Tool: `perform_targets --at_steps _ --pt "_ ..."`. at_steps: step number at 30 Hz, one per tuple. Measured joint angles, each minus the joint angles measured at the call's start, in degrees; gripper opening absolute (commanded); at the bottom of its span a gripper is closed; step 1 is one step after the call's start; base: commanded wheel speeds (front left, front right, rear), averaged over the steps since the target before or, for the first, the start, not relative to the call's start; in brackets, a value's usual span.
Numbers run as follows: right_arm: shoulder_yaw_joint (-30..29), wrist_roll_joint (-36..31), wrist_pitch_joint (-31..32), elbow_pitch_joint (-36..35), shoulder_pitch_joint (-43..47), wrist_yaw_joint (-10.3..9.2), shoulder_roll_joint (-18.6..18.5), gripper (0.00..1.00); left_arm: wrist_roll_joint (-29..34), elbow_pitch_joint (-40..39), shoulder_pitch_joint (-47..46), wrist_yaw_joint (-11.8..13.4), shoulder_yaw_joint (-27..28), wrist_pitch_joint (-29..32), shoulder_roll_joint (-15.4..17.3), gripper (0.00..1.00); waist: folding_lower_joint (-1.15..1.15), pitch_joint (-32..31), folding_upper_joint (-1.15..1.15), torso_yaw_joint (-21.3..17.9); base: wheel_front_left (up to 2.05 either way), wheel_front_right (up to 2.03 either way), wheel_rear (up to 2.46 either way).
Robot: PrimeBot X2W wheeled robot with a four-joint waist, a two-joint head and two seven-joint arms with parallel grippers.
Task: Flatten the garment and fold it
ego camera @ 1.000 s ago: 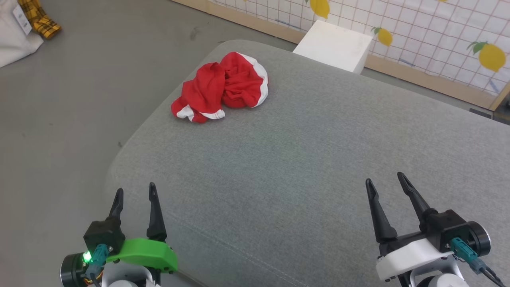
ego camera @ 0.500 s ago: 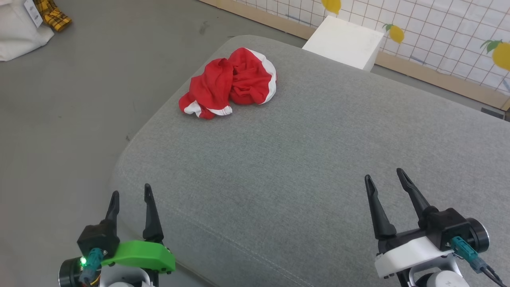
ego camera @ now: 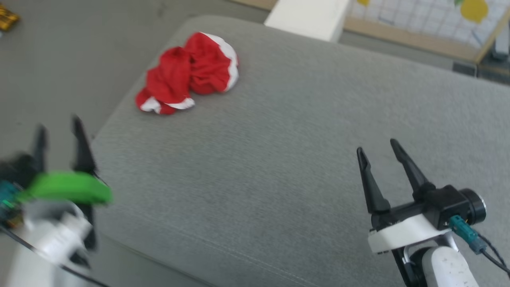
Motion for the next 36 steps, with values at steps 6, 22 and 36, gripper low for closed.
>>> perform_targets --at_steps 6,22,36 --pt "0.1 -0.3 0.1 -0.8 -3.2 0.0 0.0 1.0 -4.7 2.8 -13.0 -0.6 4.6 8.4 6.3 1.0 0.0 6.2 0.0 -4.4 0.0 0.0 0.0" --pt "2.9 1.9 -2.1 -1.2 -12.1 0.0 0.0 1.0 -13.6 14.2 -29.8 6.1 10.6 39.0 18.3 1.0 0.02 25.9 0.0 -16.0 0.0 0.0 0.0" --pt "4.6 2.3 -3.0 -4.1 -14.1 0.03 0.8 1.0 -14.8 12.7 -26.5 13.2 14.4 47.2 22.7 0.42 -0.01 36.1 0.0 -23.7 0.0 0.0 0.0"
